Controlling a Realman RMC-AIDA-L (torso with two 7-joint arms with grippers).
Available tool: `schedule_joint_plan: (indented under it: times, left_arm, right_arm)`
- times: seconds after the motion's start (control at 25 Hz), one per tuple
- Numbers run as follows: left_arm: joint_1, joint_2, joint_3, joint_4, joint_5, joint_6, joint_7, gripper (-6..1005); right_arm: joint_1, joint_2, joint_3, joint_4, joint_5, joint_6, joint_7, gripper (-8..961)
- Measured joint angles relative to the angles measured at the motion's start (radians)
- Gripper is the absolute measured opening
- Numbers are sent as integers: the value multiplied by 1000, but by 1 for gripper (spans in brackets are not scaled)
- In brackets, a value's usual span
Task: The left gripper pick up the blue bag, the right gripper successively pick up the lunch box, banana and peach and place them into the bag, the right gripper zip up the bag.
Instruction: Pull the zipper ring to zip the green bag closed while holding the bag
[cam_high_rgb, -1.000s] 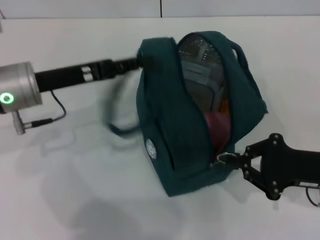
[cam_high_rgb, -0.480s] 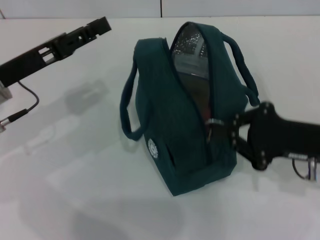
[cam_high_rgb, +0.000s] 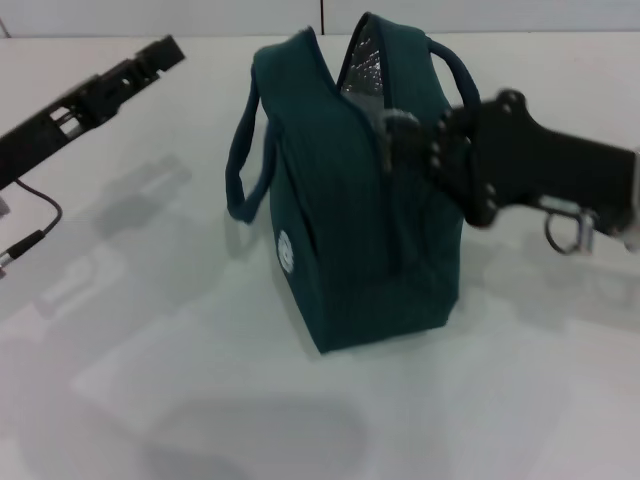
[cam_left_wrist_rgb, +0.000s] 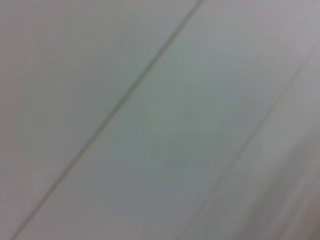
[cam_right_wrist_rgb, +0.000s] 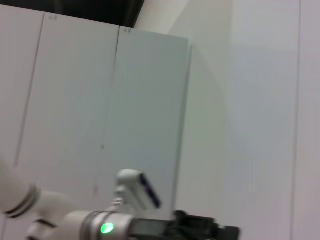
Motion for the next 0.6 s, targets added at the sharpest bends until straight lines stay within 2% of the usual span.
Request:
schedule_joint_plan:
  times: [0.28,0.48,0.6]
  left_arm:
    - [19,2,-64,-26,-8,-44,47,505]
    - [19,23,-59,-22,25,-41,-2,508]
    - [13,36,-57,-17,95,-32,-50,510]
  right_arm:
    - [94,0,-101,-3,54,136,28,7]
    - [132,0,-157,-9,109,182,51,7]
    - [138,0,-174,-9,112,215,57,7]
